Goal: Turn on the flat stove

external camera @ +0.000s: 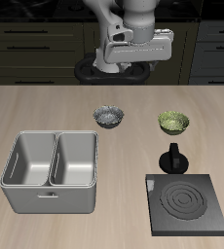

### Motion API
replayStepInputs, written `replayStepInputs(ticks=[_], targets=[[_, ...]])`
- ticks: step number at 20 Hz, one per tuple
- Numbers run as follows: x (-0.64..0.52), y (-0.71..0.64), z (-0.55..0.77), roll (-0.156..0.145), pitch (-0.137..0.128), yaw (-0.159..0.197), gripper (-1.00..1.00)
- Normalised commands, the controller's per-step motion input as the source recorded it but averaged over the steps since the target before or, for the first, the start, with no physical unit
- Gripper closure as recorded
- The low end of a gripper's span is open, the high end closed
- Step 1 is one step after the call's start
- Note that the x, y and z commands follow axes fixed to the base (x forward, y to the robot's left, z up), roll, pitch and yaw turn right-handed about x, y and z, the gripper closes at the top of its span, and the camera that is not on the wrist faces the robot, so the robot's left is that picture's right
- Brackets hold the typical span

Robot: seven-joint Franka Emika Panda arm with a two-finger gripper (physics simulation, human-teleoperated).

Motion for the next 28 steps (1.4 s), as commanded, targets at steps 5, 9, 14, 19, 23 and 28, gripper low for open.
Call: replayStepInputs(ticks=[5,9,14,19,23,28], targets=[[0.23,0.60,-0.06,0.032,0.005,0.001,-1.00],[0.24,0.51,-0.13,-0.040,0.023,0.006,-1.00],[0.22,0.43,-0.13,-0.002,0.022,0.015,-1.00],[0.18,0.34,-0.02,-0.006,0.007,0.011,-1.00],[0.25,0.39,0.00,-0.002,0.009,-0.001,-1.00],[0.23,0.15,0.07,-0.008,-0.011,0.020,-1.00]])
